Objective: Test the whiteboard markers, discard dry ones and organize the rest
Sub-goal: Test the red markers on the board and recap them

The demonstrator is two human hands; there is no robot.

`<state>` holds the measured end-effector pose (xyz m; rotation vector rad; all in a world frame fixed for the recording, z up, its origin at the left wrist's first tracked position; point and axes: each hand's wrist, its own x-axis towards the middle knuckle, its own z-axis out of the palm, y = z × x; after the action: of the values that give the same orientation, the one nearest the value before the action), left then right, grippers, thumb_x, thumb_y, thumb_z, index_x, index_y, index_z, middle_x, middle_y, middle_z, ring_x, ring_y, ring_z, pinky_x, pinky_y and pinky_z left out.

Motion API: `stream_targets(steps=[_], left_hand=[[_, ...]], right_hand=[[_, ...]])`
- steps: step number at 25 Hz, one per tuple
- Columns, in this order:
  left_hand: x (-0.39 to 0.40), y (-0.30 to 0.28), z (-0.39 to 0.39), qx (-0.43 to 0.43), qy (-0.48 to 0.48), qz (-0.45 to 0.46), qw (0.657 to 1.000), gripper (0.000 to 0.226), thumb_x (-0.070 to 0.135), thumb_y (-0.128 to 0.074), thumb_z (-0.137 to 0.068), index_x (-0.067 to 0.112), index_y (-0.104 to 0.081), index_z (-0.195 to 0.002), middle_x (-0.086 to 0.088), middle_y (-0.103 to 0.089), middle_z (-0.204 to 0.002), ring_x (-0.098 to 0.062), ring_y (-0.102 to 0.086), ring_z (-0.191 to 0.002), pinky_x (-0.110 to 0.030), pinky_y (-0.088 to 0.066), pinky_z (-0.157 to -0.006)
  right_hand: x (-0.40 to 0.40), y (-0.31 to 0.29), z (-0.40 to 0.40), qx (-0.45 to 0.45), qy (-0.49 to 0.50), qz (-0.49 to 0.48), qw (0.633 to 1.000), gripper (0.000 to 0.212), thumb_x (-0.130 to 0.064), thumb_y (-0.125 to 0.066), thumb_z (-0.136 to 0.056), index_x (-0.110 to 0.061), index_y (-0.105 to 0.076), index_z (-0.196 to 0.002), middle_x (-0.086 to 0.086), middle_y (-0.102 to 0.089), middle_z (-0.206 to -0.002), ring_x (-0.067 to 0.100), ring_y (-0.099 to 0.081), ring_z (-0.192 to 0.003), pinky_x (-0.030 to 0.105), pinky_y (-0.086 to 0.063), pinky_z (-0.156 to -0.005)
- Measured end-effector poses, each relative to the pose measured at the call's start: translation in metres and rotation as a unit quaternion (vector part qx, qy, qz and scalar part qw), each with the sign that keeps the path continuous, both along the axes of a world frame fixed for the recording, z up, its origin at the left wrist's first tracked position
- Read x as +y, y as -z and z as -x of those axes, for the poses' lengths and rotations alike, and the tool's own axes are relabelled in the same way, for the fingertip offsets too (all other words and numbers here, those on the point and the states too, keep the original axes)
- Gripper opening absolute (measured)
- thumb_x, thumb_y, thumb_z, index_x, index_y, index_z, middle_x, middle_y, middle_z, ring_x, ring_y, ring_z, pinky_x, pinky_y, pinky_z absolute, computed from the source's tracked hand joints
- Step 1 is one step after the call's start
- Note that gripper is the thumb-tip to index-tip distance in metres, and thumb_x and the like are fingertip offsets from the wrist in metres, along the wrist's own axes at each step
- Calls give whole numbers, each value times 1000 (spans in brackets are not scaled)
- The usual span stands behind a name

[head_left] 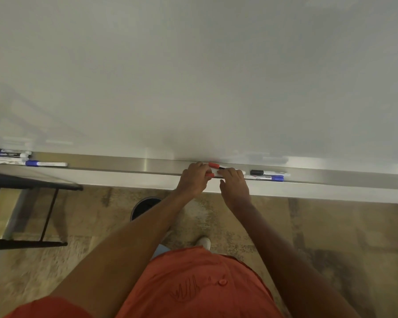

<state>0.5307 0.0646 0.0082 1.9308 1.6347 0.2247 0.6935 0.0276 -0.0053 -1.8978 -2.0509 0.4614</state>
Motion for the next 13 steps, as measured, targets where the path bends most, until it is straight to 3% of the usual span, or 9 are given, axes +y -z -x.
stream_targets(steps=[4, 7, 10, 13], left_hand=[[-11, -32, 27, -163, -109, 83, 977, 15, 27, -67, -95, 16, -74, -103, 4, -67, -99, -15, -62, -95, -27, -43, -79], [-24, -58, 47, -252, -185, 112, 943, 16, 30, -68, -95, 18, -73, -104, 3, -71, -100, -15, -65, -95, -29, -50, -83], [-36, -92, 59, -335, -244, 126, 901, 15, 29, -67, -97, 18, -72, -105, -2, -73, -98, -19, -69, -97, -35, -55, -89], [-42, -129, 73, -396, -249, 107, 877, 14, 29, -66, -98, 17, -71, -103, -9, -72, -88, -19, -70, -87, -36, -58, -86]], right_hand=[[-8, -19, 16, 39, -6, -70, 997, 22, -10, -74, -87, -16, -74, -108, 1, -74, -107, 28, -63, -99, 40, -49, -87], [-16, -40, 40, 91, -28, -64, 993, 16, -28, -65, -97, -22, -72, -110, -7, -73, -106, 19, -64, -102, 37, -48, -87], [-25, -74, 76, 219, -7, 27, 975, 22, -40, -54, -104, -25, -65, -115, -12, -70, -101, 9, -64, -94, 33, -52, -82], [-32, -116, 108, 375, 0, 64, 925, 16, -27, -47, -109, -17, -57, -117, -12, -68, -94, 2, -66, -81, 20, -52, -71]])
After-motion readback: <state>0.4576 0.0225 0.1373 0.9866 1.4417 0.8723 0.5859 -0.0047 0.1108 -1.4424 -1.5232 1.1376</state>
